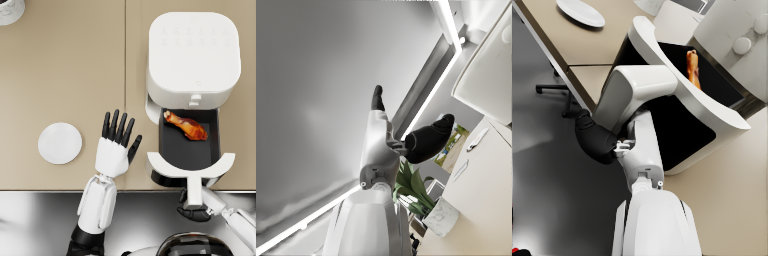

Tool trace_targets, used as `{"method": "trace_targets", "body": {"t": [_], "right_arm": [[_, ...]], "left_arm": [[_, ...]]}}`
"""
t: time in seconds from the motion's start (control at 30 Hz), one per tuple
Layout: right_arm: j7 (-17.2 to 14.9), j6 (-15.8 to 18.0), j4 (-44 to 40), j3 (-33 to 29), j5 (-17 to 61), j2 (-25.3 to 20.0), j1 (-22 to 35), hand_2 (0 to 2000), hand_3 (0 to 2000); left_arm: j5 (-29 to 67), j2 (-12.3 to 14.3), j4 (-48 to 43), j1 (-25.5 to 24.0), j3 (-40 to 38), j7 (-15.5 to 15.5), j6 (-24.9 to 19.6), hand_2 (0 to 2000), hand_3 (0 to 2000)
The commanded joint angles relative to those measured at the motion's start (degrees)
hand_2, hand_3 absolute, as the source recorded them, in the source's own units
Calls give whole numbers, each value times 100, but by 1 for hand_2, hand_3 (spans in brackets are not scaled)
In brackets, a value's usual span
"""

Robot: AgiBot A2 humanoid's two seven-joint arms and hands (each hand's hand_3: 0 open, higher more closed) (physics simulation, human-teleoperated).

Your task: Pick up the drumstick and place it into the air fryer

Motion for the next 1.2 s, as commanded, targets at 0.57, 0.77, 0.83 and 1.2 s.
{"method": "trace_targets", "body": {"t": [0.57,0.77,0.83,1.2], "right_arm": [[-49,927,-1117,-71,80,-2180,1985,2000,2000],[-3,1027,-1977,-49,88,-2518,2516,2000,2000],[5,1075,-2297,-47,90,-2602,2688,2000,2000],[51,1252,-4044,284,90,-2996,3621,2000,2000]], "left_arm": [[-2,-171,-595,-872,-1634,-1,6,0,0],[-2,-191,-546,-862,-1835,-1,6,0,0],[-2,-190,-511,-880,-1823,-1,6,0,0],[-2,-196,-403,-931,-1781,-1,6,0,0]]}}
